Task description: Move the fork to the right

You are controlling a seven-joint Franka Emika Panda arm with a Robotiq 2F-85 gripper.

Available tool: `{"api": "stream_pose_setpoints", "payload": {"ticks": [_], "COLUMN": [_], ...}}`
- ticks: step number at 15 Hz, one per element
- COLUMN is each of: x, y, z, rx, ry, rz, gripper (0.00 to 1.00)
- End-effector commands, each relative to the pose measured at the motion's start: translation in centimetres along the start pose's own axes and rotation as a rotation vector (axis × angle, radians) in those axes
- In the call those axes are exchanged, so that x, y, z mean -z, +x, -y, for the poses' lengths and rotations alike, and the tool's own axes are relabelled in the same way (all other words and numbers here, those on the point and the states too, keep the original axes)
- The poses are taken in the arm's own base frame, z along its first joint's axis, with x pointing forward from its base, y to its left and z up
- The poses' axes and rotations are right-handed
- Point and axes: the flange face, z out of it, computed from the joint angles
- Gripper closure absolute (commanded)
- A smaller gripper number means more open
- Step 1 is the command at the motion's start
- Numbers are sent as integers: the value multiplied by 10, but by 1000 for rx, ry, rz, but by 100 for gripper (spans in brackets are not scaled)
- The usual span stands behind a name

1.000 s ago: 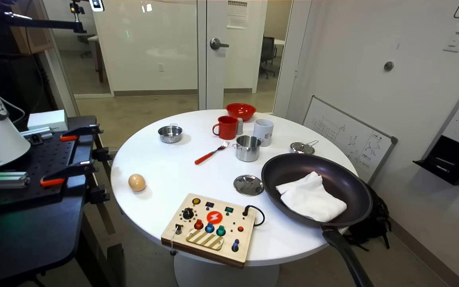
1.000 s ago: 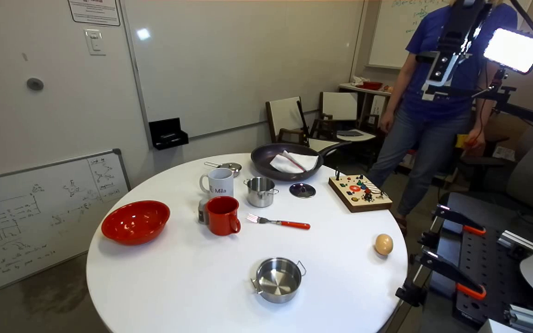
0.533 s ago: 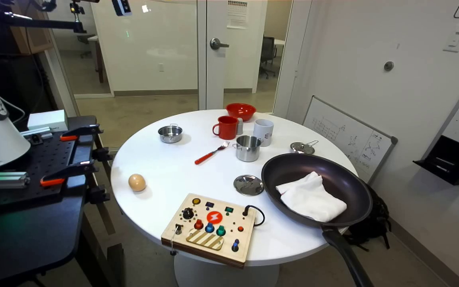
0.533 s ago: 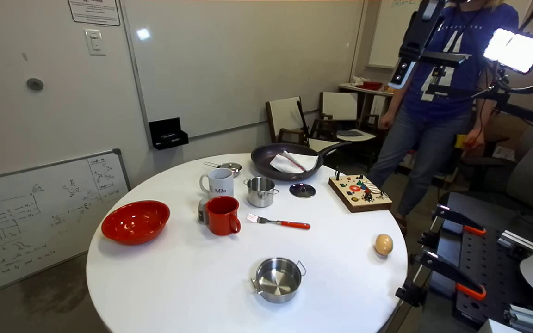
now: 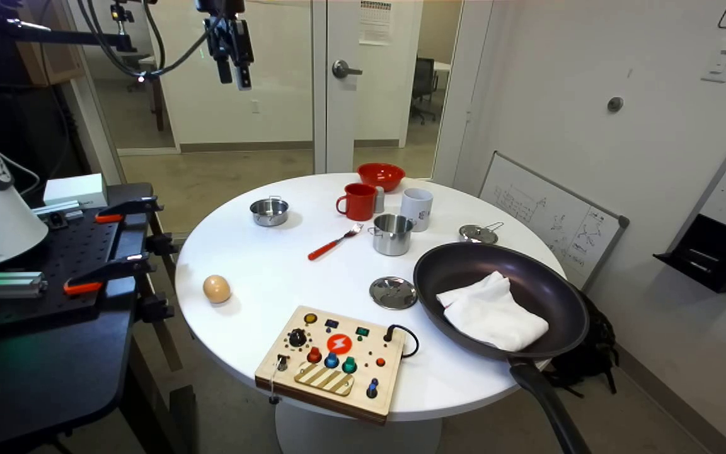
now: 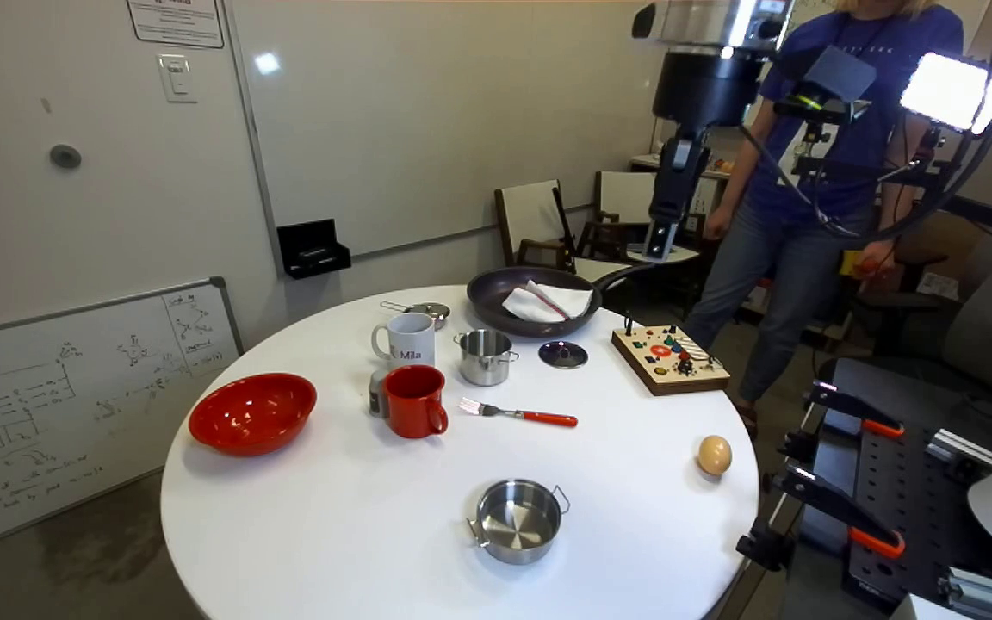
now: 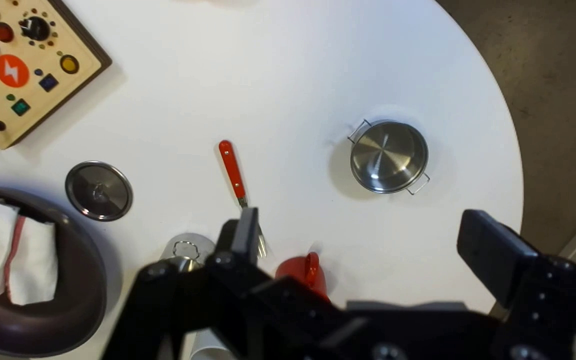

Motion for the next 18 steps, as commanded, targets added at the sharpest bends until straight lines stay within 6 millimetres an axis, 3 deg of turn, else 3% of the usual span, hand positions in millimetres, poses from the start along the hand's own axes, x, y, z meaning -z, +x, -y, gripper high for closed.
{"api": "stream_pose_setpoints", "payload": {"ticks": [1, 5, 6, 7, 9, 10, 18], "x": [-49, -106, -109, -93, -110, -103, -135], "y": [34, 59, 60, 42, 51, 48, 98], "z": [-23, -58, -59, -50, -58, -57, -89], "rx": [-36, -97, -98, -104, -112, -134, -182], "ry": [17, 41, 50, 42, 49, 22, 54], "rz": [53, 117, 142, 110, 138, 103, 134], "gripper": [0, 0, 0, 0, 0, 0, 0]}}
